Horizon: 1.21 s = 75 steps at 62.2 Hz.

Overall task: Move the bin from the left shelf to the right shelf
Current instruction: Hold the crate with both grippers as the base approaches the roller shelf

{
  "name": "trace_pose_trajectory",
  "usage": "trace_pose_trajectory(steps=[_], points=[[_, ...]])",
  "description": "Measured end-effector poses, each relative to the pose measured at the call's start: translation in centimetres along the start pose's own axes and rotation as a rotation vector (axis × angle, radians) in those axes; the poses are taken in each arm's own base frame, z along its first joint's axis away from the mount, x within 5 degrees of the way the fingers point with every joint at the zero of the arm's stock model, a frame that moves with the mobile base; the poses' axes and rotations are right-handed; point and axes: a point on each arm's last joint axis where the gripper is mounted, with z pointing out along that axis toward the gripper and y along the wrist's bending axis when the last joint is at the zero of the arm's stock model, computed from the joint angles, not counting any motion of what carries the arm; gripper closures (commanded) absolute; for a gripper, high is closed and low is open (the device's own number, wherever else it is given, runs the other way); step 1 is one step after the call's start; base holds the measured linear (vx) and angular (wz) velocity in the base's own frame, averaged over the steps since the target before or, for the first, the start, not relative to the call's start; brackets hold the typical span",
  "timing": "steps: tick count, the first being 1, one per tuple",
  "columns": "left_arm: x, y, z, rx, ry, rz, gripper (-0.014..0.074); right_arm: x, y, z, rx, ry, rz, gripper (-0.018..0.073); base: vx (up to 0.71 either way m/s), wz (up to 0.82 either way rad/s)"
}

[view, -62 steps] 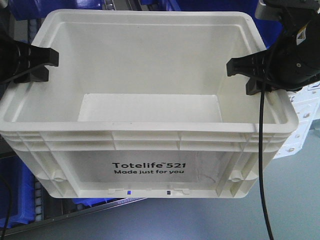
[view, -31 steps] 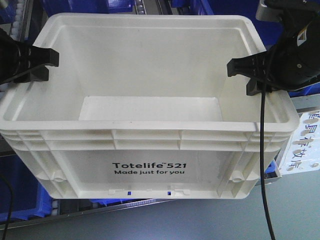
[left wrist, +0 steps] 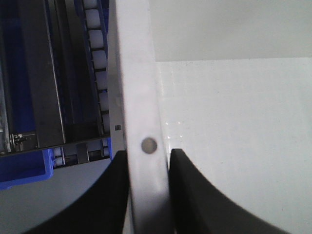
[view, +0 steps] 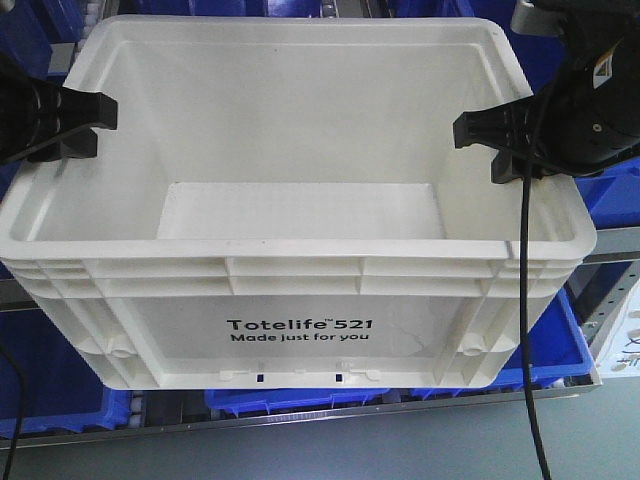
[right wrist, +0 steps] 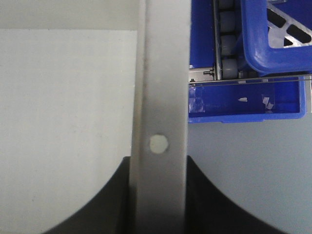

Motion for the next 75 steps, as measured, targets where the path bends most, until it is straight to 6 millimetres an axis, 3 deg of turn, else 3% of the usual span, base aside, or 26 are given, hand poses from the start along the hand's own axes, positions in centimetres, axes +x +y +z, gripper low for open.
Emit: trace_pose_trajectory(steps=[75], points=[[0.00,0.00,0.00,0.000,0.000,0.000,0.0444,0.00,0.00,0.00,0.000,0.000,0.000,0.0530,0.10,0.04]])
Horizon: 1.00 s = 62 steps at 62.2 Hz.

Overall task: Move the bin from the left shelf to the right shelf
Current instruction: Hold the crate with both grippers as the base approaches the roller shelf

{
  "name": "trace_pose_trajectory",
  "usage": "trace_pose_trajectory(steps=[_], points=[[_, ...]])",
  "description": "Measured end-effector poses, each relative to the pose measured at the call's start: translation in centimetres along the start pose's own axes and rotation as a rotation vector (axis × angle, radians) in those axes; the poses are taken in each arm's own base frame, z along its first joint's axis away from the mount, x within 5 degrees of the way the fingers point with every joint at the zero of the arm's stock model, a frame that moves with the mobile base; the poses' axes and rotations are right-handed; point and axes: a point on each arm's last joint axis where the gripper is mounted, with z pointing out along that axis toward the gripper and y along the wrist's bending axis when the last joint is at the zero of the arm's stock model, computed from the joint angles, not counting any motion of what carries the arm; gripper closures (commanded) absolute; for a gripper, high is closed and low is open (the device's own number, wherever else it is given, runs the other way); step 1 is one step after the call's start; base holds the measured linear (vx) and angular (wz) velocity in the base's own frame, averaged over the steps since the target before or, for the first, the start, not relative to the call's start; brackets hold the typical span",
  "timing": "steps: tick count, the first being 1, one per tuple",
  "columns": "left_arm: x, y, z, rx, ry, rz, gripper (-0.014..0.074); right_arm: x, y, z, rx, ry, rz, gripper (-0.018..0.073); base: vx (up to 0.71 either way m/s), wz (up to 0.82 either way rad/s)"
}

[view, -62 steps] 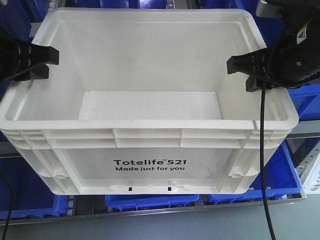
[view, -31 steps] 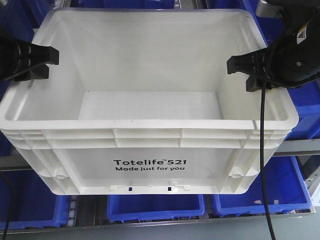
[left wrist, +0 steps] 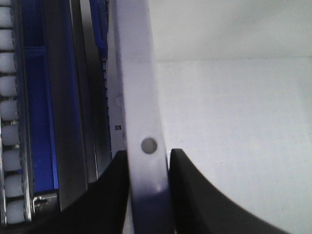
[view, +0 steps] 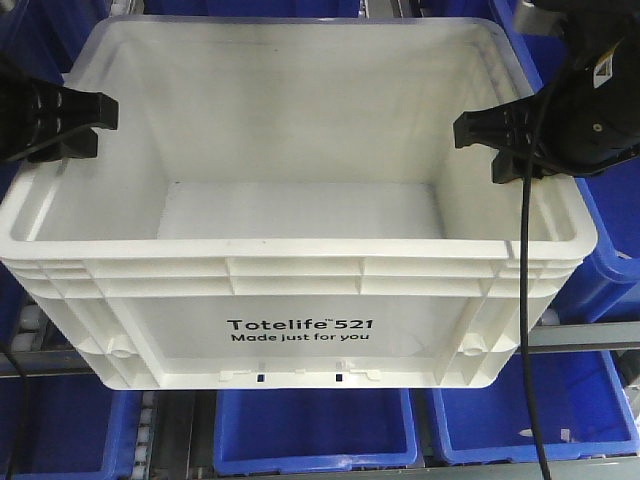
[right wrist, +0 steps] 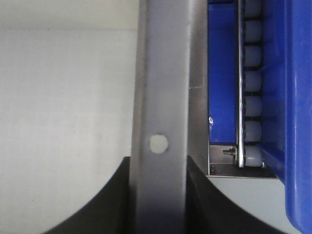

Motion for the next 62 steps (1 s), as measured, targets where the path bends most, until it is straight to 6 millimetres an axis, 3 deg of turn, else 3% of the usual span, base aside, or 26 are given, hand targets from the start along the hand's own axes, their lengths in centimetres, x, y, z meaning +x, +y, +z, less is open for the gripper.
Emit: trace_pose_trajectory(steps=[62], points=[[0.00,0.00,0.00,0.000,0.000,0.000,0.0444,0.00,0.00,0.00,0.000,0.000,0.000,0.0530,0.04,0.02]])
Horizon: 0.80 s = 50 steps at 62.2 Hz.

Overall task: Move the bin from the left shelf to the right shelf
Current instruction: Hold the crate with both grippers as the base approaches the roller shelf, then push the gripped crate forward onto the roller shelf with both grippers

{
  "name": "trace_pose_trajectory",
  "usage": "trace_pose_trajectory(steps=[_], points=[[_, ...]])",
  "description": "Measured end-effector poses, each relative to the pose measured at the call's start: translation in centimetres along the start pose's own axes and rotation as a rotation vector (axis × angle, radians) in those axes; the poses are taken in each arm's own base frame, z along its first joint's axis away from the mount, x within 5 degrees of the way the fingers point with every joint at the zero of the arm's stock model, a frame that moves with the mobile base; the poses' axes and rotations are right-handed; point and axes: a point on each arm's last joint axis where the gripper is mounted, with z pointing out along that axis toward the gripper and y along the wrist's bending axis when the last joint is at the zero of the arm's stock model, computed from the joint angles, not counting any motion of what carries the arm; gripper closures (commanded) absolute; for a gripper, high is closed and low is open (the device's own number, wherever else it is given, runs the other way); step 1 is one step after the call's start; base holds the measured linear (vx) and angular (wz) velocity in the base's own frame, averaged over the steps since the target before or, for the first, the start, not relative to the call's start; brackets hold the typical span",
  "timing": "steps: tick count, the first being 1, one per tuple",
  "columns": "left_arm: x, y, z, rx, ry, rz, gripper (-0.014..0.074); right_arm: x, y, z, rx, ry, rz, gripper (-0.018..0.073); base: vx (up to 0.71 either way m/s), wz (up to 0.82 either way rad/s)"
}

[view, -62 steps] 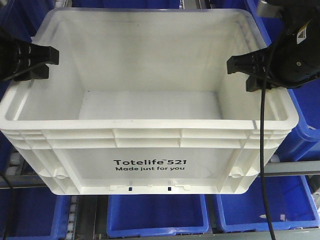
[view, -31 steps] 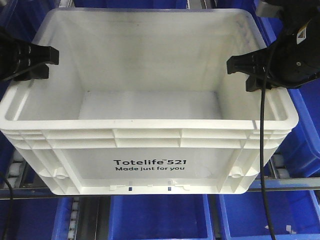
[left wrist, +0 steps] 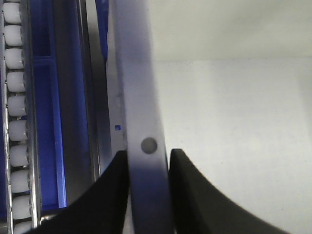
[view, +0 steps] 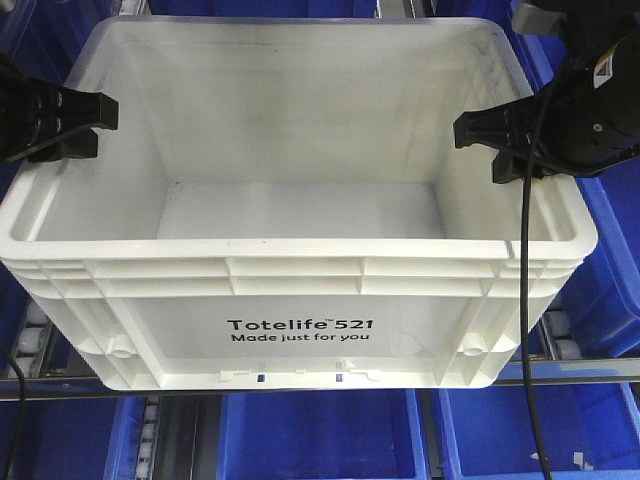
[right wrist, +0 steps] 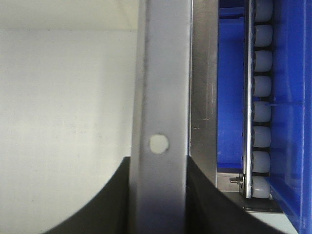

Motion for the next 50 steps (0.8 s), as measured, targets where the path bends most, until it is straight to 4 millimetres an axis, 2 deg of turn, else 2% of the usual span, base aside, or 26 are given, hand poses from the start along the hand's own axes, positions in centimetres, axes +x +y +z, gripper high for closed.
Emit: trace_pose_trajectory(steps=[50], points=[[-0.05,-0.01,0.00,0.001,-0.006,0.001,0.0444,-0.13,0.01,0.00,-0.002,-0.015,-0.003,0.0530,0.00,0.00]])
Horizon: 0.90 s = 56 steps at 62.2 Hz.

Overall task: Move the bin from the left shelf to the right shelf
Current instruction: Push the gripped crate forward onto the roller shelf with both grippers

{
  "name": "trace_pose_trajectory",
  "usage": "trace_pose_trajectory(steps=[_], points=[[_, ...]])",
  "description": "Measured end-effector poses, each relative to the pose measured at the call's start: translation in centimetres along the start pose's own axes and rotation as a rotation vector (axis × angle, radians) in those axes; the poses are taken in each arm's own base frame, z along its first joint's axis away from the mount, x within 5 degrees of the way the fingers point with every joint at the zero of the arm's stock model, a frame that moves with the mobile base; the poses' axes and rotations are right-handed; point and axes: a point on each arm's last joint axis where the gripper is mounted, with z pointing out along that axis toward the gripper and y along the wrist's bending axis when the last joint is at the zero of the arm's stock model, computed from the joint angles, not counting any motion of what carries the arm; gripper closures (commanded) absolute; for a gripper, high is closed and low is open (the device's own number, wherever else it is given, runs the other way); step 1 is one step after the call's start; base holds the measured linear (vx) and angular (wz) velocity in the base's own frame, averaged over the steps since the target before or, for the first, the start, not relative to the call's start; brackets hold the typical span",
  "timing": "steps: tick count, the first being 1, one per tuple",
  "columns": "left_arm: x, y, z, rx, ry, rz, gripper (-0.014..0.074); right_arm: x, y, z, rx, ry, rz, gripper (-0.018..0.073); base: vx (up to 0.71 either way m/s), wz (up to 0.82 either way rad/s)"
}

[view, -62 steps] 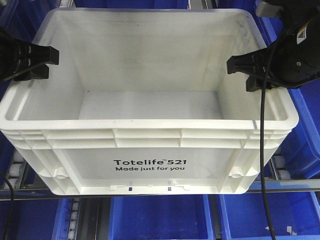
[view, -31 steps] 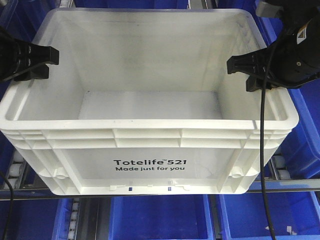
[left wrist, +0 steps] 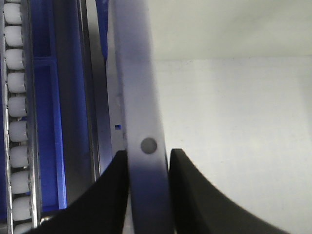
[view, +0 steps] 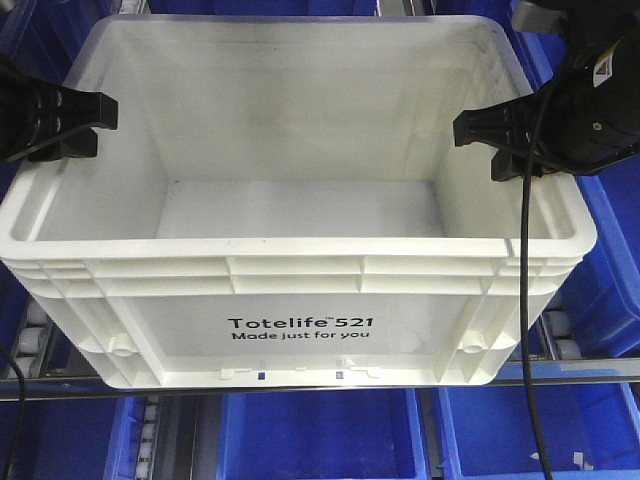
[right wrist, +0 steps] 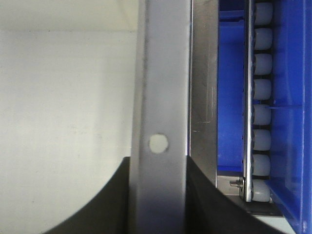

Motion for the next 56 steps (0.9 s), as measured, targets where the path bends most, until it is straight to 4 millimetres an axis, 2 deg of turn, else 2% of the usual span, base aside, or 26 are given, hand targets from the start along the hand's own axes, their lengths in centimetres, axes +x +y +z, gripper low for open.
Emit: trace_pose_trajectory(steps=[8,15,26,38,56], points=[[-0.1,0.0,0.4,0.007,-0.036,0.000,0.0444,-0.3,-0.1,0.1,0.008,-0.031,-0.010,0.0530,0.00,0.00],[0.0,0.2,1.6,0.017,-0.102,0.003,0.0444,-0.5,-0.2,0.9,0.015,-0.099,-0.032,0.0530,0.00,0.00],[0.7,0.8,3.5,0.001,-0.178,0.036,0.0444,-0.1,-0.3,3.5,-0.001,-0.190,-0.057,0.0530,0.00,0.00],[1.7,1.3,5.0,-0.020,-0.207,0.070,0.0444,0.7,-0.3,6.1,-0.022,-0.215,-0.063,0.0530,0.00,0.00],[2.4,1.5,5.9,-0.018,-0.221,0.068,0.0437,0.3,-0.1,7.0,-0.024,-0.232,-0.080,0.0515,0.00,0.00]])
